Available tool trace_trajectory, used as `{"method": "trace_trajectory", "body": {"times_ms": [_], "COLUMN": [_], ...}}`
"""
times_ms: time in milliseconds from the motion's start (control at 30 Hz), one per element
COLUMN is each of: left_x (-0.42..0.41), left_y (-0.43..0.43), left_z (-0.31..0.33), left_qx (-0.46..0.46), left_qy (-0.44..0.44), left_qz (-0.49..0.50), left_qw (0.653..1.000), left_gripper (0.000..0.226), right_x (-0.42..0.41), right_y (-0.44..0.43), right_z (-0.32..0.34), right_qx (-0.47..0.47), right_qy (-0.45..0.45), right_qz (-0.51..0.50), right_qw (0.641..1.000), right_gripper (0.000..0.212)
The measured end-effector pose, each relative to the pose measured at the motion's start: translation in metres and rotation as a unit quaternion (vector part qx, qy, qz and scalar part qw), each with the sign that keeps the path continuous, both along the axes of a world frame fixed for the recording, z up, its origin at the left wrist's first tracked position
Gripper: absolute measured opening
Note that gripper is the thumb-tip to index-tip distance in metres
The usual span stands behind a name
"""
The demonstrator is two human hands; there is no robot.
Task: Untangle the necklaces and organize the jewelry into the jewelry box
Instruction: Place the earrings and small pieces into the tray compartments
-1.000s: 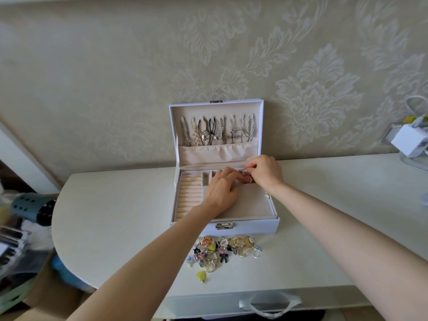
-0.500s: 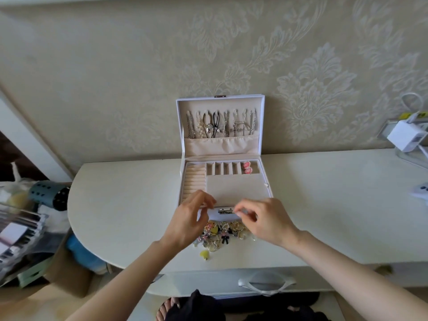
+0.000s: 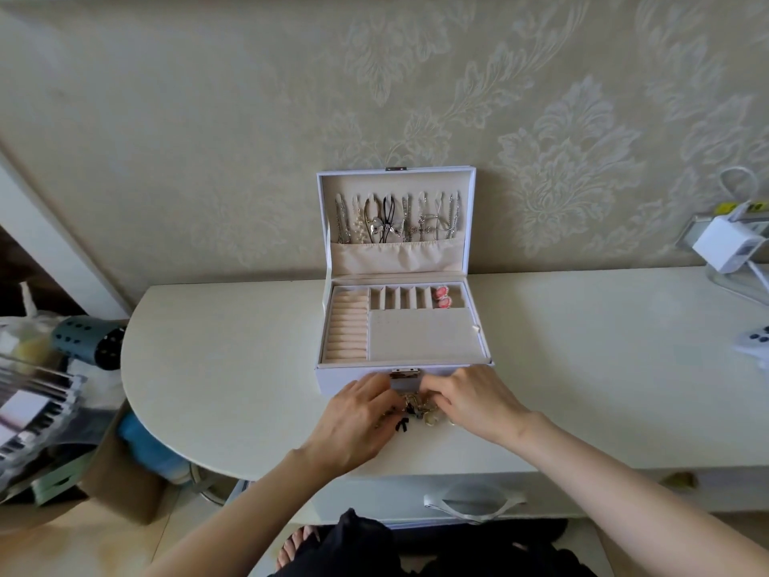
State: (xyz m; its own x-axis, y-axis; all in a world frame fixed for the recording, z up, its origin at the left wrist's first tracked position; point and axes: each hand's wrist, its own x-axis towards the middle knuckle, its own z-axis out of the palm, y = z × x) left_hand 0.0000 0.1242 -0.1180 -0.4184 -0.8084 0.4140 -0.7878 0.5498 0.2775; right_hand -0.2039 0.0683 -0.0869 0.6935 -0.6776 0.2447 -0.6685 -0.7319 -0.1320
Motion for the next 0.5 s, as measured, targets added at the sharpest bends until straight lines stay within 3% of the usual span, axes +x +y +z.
{"method": "trace_trajectory", "body": {"times_ms": [133,333,500], "left_x": [-0.001,-0.013,-0.02], "left_y": [-0.001,-0.005,-0.006], "left_z": [-0.004,0.001,0.001], "left_qx": [-0.001,-0.035,-0.041], "left_qy": [-0.003,-0.003,-0.009], "left_qz": [0.014,0.041,0.051], "left_qw": [1.0,0.999,0.998], "left_gripper": [0.009,0.008,0.005], "right_x": [-0.002,-0.011,-0.008], "right_y": [-0.002,-0.006,-0.004], "right_z": [0.001,-0.004,-0.001], "right_qx": [-0.005,0.033,0.03], "right_qy": [0.015,-0.066,-0.003], "right_qz": [0.027,0.016,0.016], "right_qw": [1.0,0.997,0.999], "right_gripper": [0.018,0.012,0.021]}}
